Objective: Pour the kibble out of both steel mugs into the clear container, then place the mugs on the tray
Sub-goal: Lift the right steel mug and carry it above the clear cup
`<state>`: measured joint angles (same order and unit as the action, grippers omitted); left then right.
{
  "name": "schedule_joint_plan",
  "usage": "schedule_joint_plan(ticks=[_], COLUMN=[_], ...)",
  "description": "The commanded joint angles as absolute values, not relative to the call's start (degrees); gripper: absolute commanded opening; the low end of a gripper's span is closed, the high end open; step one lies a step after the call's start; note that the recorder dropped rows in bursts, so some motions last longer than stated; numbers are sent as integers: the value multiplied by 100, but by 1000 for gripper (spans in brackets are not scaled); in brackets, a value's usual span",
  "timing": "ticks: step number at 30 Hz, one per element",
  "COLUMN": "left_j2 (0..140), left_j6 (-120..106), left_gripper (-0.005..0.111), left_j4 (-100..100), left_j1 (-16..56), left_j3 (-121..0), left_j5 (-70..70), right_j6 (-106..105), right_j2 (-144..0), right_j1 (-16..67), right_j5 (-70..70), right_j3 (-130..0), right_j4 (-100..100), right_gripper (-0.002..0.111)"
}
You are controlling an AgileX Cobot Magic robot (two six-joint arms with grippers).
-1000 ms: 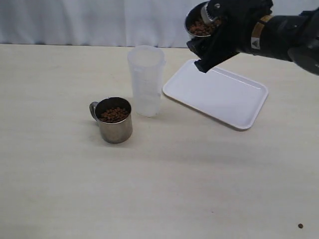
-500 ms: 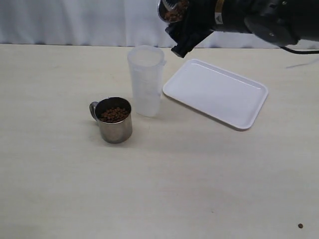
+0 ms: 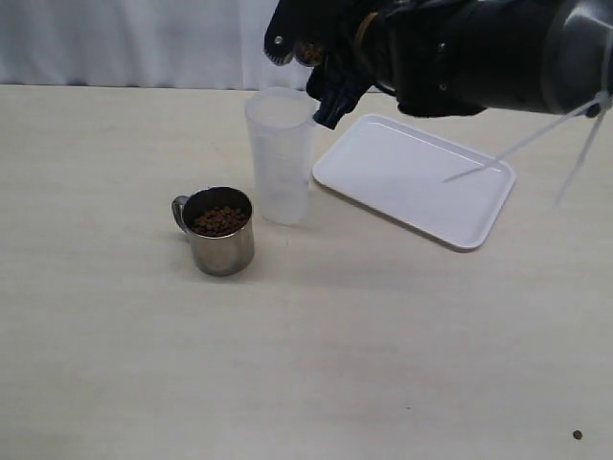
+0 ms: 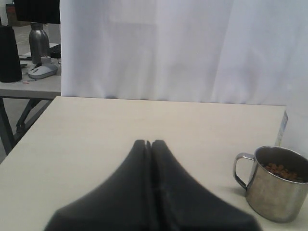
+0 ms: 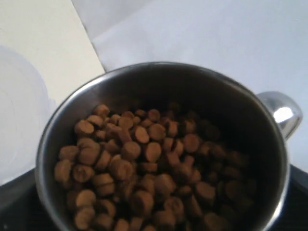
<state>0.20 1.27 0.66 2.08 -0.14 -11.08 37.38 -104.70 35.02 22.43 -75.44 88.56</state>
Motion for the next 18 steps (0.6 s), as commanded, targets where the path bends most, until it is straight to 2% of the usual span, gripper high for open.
schedule_joint_plan(ticks=[1, 18], left_j2=[0, 0], left_j6=[128, 128], left_gripper=[0, 0], left_j4=[61, 61], left_j1=[201, 201], left_j3=[0, 0], left_j5=[-1084, -1084], right_j6=[4733, 3769], right_j2=[-10544, -10773], right_j1=[3682, 3682], right_j5=[2247, 2237], right_j3=[-7596, -7590], right_j4=[9995, 9995], right_gripper=[5, 5])
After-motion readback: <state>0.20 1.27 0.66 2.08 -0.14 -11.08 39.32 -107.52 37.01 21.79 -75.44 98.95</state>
